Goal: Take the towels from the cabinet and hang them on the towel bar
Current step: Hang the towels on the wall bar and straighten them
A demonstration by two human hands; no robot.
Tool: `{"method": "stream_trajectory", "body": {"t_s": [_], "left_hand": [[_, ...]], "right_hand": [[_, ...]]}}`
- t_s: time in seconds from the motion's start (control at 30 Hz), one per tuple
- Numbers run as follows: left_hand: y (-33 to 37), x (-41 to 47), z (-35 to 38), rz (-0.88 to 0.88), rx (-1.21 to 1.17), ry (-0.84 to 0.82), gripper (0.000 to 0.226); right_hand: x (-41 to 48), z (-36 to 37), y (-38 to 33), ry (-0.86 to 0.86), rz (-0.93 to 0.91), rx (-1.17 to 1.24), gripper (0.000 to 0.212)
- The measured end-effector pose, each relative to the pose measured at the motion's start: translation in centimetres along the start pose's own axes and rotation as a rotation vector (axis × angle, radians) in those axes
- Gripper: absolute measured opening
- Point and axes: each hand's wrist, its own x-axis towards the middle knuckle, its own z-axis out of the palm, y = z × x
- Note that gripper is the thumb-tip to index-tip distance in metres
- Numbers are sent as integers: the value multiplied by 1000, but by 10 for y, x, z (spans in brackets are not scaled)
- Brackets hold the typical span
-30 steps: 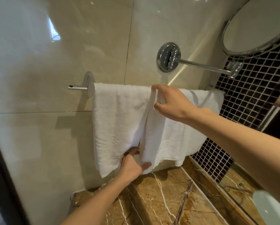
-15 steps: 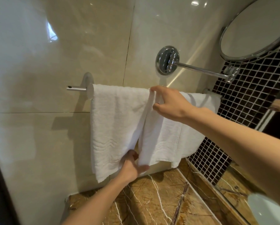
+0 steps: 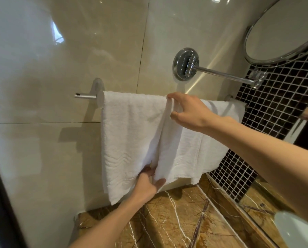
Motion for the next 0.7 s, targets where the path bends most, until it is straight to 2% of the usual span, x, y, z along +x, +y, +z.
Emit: {"method": "stream_trajectory", "body": {"t_s": [0.1,0.27,0.4,0.53,0.7], "left_hand": [[0,-8,-6,-39,-44,18,52],[0,-15,-10,-39,-65,172,12],[1,-15,-2,-25,-25,282,18],[4,-15,8,-67,-58,336,36],[8,-8,18,-97,17,240,19]], "right_hand": [[0,1,1,-4,4,6,60],[3,1,3,-35,-8,-33,60],[8,1,13,-56,3,-100,52],[18,-3,32,-104,92,-146,38],[27,-4,45,-105,106,-122,26]]}}
